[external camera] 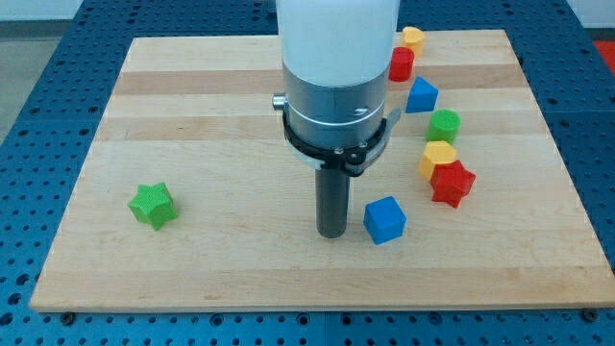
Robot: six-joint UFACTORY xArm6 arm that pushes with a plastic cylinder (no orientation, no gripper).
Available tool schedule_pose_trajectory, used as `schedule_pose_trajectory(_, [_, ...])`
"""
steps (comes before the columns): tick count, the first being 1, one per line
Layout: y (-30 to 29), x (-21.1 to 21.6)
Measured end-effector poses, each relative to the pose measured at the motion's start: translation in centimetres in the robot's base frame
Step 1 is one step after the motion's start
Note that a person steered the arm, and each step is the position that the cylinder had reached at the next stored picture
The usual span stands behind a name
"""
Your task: Point your arm at the green star
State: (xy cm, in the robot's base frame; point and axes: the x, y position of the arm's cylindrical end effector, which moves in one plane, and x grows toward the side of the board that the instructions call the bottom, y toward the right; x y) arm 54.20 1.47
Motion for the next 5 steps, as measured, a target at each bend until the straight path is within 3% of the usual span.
schedule_pose_trajectory(2, [9.1,0.0])
schedule_pose_trajectory(4, [9.4,0.0])
schedule_pose_trajectory(5, [6.7,-2.9])
